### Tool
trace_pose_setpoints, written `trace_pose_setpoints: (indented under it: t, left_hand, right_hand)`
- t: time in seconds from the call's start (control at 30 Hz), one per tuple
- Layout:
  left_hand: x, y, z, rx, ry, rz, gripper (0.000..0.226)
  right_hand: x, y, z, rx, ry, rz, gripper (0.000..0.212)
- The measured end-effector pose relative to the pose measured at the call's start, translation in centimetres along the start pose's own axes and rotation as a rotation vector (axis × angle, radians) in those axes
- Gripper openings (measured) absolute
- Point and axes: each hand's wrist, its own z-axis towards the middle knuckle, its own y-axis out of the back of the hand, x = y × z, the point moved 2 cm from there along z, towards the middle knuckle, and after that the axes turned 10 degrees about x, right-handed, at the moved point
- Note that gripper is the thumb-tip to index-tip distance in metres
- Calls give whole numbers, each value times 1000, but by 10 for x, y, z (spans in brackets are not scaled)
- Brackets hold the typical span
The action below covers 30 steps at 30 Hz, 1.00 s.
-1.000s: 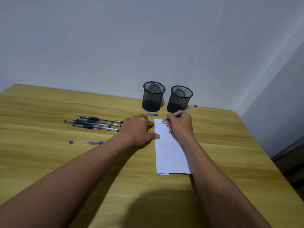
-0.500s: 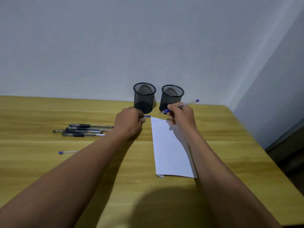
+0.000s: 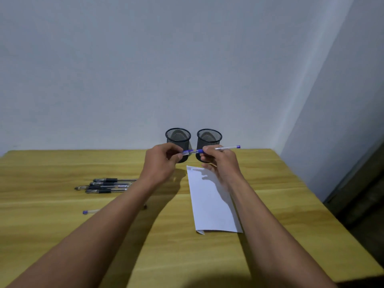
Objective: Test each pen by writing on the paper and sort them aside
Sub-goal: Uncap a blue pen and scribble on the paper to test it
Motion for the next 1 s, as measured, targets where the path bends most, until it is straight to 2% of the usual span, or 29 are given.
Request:
trace_pose_setpoints:
  t: [0.2,0.33,0.4,0.67,0.9,1.0]
  left_hand:
    - [-31,12,-15,41,-19,-181,10]
    - [-43,16,-19,67,59,-556,11]
    - [-47,15,-21,72,87,-647,12]
    - [-54,15,-23,59,97,-692,10]
    - [-43,18,-25,56,110,-620,8]
    - [-39,20,-21,41,125,-630,7]
  right_hand:
    - [18,-12,-16,84,3,28,9]
    - [30,-13,-26,102,2,100,4]
    - [33,-14,-30,104,-2,128,3]
    - [33,-18,-35,93,-20,155,3]
    - [40,-15,-35,178,-52,-53,3]
    - [51,3,-34,83,-5,-95,6]
